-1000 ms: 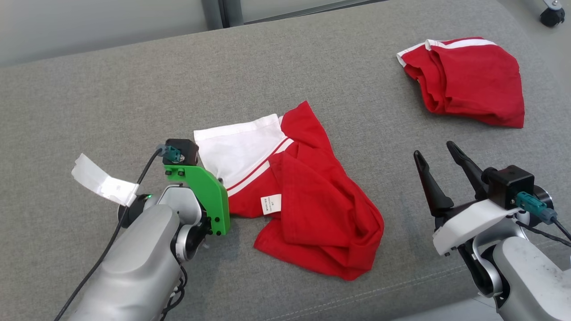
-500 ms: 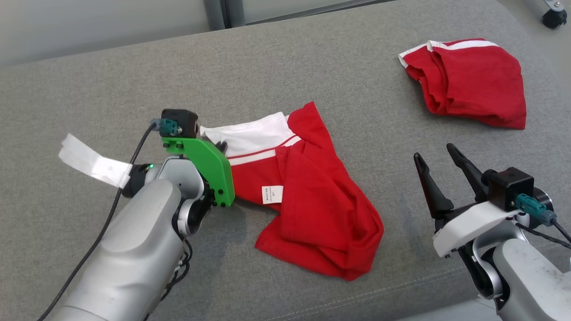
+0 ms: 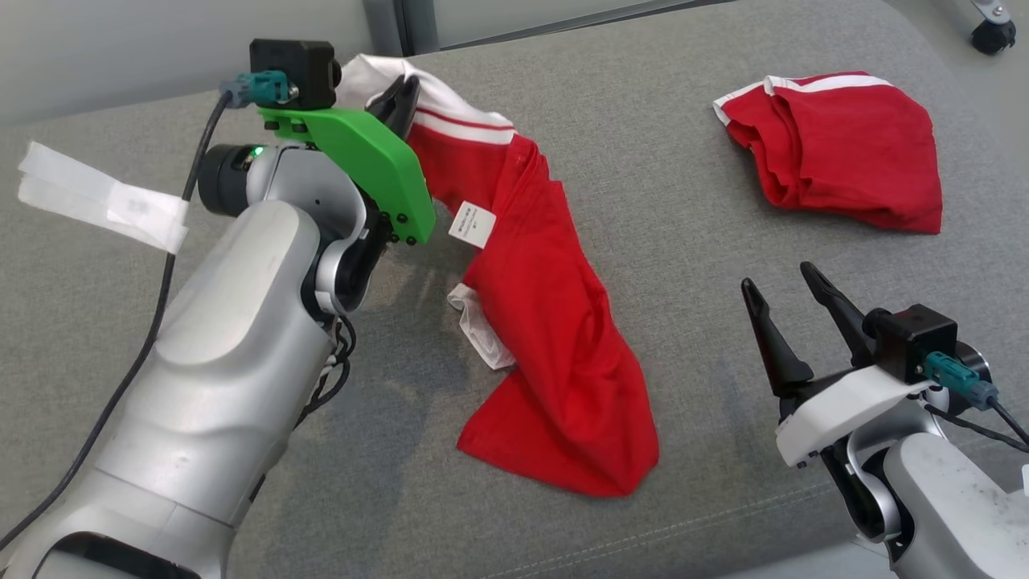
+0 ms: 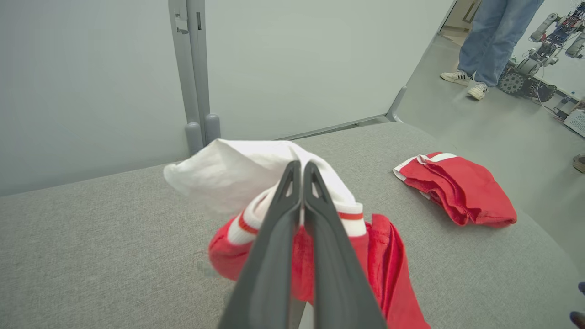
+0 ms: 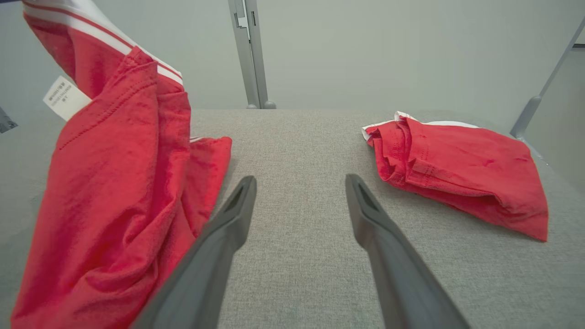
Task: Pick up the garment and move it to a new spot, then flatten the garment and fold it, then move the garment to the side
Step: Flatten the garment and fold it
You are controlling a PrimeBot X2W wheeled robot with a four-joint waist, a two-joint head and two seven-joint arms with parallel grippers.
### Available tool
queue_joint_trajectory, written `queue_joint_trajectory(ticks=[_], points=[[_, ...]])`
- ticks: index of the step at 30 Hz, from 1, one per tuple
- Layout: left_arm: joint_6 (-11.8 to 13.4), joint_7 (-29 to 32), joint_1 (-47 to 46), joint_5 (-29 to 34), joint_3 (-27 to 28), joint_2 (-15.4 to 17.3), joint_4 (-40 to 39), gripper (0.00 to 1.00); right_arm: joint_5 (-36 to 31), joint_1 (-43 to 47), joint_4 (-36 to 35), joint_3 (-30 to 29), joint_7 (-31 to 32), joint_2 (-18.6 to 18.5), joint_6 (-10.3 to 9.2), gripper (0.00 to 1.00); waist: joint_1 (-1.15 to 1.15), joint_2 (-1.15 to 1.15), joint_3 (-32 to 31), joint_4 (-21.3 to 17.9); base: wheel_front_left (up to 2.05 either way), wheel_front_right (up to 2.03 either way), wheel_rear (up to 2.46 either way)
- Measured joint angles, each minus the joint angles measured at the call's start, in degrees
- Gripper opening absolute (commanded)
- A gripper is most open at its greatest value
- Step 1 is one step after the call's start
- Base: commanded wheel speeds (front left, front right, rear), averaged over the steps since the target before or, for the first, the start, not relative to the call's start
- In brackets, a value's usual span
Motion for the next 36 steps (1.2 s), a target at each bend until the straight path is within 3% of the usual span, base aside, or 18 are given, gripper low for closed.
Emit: queue_joint_trajectory(ticks=[16,30,36], points=[[-1.1,-4.2,-8.1,1.9,-0.9,-2.2,-4.5,0.0,0.0,0.0,1.9,2.3,0.0,1.9,0.34,1.0,0.0,0.0,-2.2,-3.0,0.0,0.0,0.0],[0.1,-13.9,-14.9,5.6,7.8,-0.5,0.1,0.0,0.0,1.3,4.0,4.9,0.4,4.0,0.7,1.0,0.0,0.0,-6.1,-10.0,0.0,0.0,0.0],[0.3,-13.9,-16.5,6.4,3.5,-4.0,-1.8,0.0,0.6,2.6,3.5,1.7,0.2,2.8,0.51,1.0,0.0,0.0,-6.1,-12.3,0.0,0.0,0.0]])
